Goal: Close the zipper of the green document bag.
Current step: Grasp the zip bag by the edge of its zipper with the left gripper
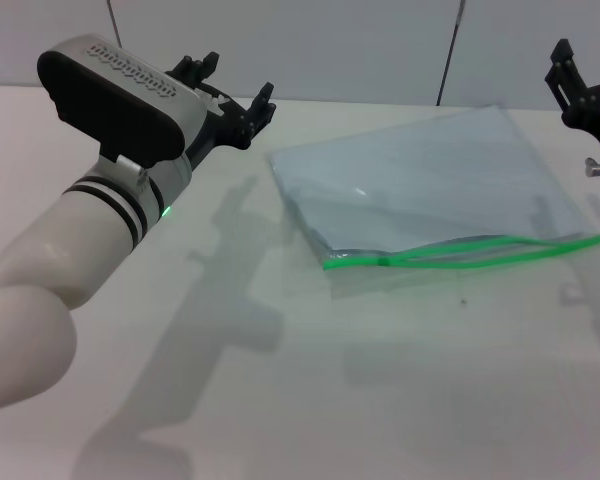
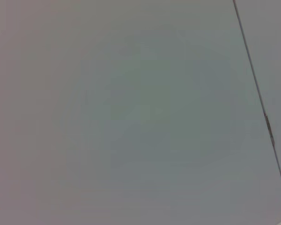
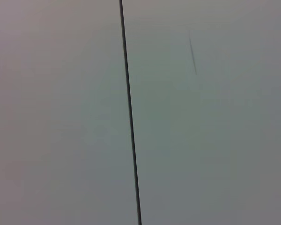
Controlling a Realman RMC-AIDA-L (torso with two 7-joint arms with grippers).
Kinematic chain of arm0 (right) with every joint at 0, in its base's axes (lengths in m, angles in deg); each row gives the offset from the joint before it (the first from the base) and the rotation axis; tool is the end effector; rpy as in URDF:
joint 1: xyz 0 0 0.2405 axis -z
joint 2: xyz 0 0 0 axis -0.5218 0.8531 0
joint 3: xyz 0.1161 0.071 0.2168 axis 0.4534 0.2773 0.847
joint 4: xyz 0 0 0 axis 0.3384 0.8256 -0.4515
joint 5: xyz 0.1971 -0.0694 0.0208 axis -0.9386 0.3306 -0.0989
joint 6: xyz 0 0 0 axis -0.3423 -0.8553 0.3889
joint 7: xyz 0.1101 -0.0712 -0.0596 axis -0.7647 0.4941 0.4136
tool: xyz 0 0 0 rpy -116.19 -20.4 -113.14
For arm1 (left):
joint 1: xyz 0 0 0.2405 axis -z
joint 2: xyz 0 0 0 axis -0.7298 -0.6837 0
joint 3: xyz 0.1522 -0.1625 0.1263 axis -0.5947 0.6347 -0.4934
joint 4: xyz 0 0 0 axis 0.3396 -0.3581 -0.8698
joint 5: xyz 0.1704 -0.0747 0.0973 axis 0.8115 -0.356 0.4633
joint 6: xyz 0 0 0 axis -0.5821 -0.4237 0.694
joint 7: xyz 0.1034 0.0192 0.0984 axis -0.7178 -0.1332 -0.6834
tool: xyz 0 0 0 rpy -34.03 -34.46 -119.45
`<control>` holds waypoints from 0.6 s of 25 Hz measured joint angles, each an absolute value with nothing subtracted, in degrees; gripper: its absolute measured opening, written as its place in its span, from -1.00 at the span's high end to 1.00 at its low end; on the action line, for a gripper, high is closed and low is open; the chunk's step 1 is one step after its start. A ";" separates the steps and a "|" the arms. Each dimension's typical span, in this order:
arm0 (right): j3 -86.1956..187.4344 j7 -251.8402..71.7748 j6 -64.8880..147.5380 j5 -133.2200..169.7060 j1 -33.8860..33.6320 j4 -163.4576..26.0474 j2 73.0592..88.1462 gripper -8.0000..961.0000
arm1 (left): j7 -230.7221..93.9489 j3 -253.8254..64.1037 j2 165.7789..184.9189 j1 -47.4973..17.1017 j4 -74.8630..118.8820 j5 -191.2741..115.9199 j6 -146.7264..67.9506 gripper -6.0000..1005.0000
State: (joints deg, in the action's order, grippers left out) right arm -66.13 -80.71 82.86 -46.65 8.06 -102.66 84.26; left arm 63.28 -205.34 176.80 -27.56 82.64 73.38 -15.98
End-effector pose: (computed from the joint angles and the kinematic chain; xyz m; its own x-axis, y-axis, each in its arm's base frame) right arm 0.2496 0.3757 -0.0188 0.6566 0.0885 -0.7490 -0.7304 -0.1732 -0.6607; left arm -0.1934 0.3870 -0.0335 0.9070 0.0272 0.4203 0.4045 -0.3343 -0.8512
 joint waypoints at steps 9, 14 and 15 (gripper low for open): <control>-66.13 -80.72 82.86 -46.65 7.91 -102.53 84.26 -0.58 | 63.10 -205.20 176.80 -27.32 82.39 73.38 -15.85 -0.45; -66.15 -80.72 82.86 -46.65 7.83 -102.09 84.30 -0.58 | 63.27 -205.32 176.80 -26.55 81.36 73.38 -16.07 -0.45; -66.17 -80.72 82.86 -46.65 7.78 -102.06 84.31 -0.58 | 63.27 -205.35 176.80 -26.48 81.32 73.38 -16.09 -0.45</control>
State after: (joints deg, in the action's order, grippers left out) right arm -66.17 -80.72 82.86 -46.65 7.78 -102.06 84.31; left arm 63.27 -205.35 176.80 -26.48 81.32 73.38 -16.09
